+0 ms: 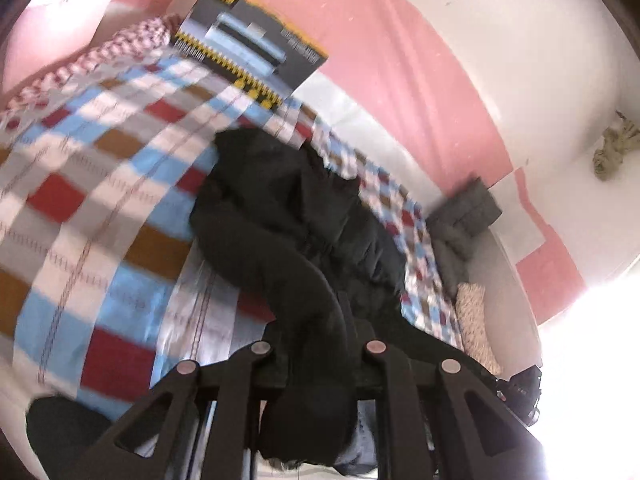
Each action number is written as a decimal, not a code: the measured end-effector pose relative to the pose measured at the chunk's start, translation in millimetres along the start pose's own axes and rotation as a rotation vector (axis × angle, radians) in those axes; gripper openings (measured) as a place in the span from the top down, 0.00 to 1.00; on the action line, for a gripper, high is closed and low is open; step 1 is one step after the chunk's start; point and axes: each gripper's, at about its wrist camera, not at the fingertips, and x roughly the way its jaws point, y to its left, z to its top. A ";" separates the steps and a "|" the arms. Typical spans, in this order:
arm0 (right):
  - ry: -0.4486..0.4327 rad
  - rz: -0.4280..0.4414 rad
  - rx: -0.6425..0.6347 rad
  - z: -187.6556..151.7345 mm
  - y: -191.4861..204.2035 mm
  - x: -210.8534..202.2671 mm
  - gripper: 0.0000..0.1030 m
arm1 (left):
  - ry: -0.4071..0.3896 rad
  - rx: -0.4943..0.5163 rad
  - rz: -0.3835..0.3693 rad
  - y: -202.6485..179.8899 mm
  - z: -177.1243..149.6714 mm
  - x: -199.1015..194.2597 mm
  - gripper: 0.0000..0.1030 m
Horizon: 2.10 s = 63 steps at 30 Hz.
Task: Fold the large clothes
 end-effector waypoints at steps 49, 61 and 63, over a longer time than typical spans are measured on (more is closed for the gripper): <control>-0.118 -0.147 -0.057 294.8 -24.1 226.9 0.31 | -0.059 -0.096 0.029 34.4 276.4 256.0 0.27; 0.075 -0.306 -0.165 282.6 -39.6 299.7 0.34 | 0.227 0.054 0.291 66.5 250.3 359.4 0.26; 0.038 -0.379 -0.201 285.6 -32.9 297.4 0.82 | 0.175 0.106 0.359 60.0 250.3 357.0 0.68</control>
